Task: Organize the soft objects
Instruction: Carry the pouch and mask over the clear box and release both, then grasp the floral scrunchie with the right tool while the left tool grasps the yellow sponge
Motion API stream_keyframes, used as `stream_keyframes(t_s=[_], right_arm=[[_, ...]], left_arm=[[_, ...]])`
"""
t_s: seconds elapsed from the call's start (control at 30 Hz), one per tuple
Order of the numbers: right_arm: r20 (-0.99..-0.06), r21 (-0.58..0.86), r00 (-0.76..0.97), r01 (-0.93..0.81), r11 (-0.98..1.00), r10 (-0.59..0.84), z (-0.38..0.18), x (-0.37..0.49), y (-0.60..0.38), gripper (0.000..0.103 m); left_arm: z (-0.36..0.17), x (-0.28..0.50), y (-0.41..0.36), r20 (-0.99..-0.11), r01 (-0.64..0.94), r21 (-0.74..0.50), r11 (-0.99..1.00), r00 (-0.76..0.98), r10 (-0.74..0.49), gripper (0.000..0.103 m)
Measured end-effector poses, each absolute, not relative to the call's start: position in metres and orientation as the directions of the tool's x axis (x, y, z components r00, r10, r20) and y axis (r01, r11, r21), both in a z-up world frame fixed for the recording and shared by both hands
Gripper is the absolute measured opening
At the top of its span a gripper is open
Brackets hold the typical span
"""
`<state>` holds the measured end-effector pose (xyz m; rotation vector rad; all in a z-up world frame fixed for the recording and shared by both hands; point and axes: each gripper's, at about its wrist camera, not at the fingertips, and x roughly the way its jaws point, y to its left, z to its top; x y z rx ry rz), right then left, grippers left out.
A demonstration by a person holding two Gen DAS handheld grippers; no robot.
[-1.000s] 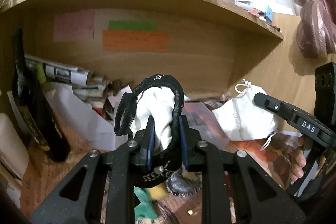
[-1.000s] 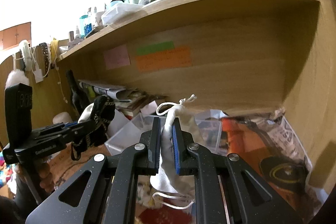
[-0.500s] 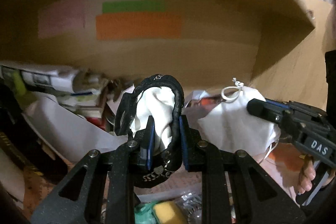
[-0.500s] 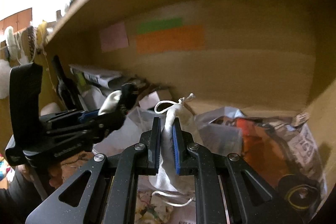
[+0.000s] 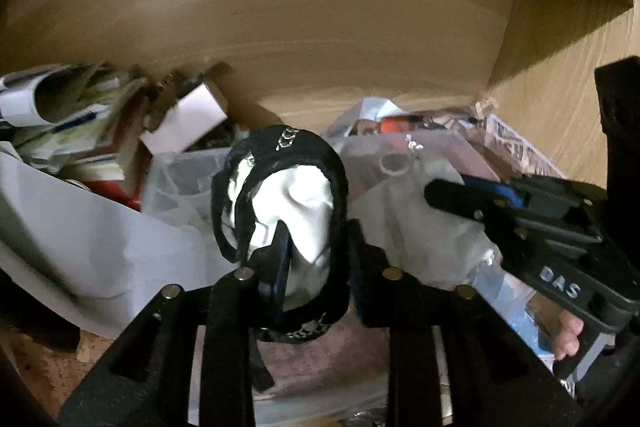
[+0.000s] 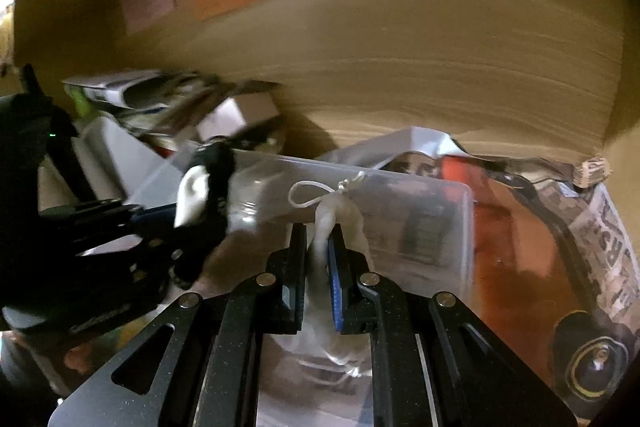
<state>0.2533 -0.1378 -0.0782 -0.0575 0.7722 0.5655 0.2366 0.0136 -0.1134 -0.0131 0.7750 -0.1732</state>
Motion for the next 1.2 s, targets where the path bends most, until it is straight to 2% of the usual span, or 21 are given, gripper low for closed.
stream_keyframes(t_s=[0.13, 0.2, 0.23, 0.27, 0.37, 0.47, 0.57, 0.77, 0.97, 1.2], right_arm=[[-0.691, 0.104, 0.595, -0.481, 0.871, 0.411, -0.082, 0.258, -0.138, 0.011], [-0.693, 0.085, 0.604, -0.474, 0.876, 0.394, -0.081, 0.258, -0.139, 0.021], [-0.688, 0.074, 0.615, -0.468, 0.88, 0.385, -0.08, 0.257, -0.14, 0.03], [-0.682, 0.064, 0.625, -0.465, 0.883, 0.379, -0.079, 0.257, -0.14, 0.039], [-0.65, 0.026, 0.668, -0.455, 0.89, 0.361, -0.069, 0.249, -0.142, 0.054], [-0.608, 0.007, 0.707, -0.449, 0.893, 0.361, -0.056, 0.239, -0.146, 0.067], [-0.565, 0.0, 0.734, -0.455, 0.891, 0.376, -0.041, 0.227, -0.149, 0.073], [-0.51, 0.008, 0.75, -0.485, 0.874, 0.421, -0.022, 0.195, -0.161, 0.081], [-0.509, 0.018, 0.728, -0.523, 0.852, 0.458, -0.021, 0.163, -0.167, 0.081], [-0.569, 0.053, 0.665, -0.558, 0.828, 0.484, -0.045, 0.139, -0.165, 0.081]], left_arm=[[-0.111, 0.234, 0.012, -0.689, 0.159, -0.079, 0.984, 0.704, -0.17, 0.045], [-0.106, 0.229, 0.013, -0.676, 0.162, -0.085, 0.983, 0.716, -0.177, 0.052], [-0.103, 0.225, 0.013, -0.667, 0.164, -0.086, 0.983, 0.723, -0.179, 0.055], [-0.1, 0.222, 0.014, -0.658, 0.165, -0.087, 0.982, 0.731, -0.181, 0.056], [-0.086, 0.21, 0.019, -0.63, 0.163, -0.085, 0.983, 0.756, -0.18, 0.059], [-0.068, 0.193, 0.026, -0.591, 0.15, -0.078, 0.986, 0.789, -0.167, 0.063], [-0.056, 0.177, 0.032, -0.553, 0.135, -0.069, 0.988, 0.819, -0.151, 0.07], [-0.043, 0.14, 0.044, -0.503, 0.098, -0.045, 0.994, 0.858, -0.107, 0.087], [-0.054, 0.113, 0.048, -0.519, 0.091, -0.035, 0.995, 0.849, -0.096, 0.088], [-0.082, 0.097, 0.039, -0.578, 0.101, -0.04, 0.994, 0.809, -0.106, 0.088]])
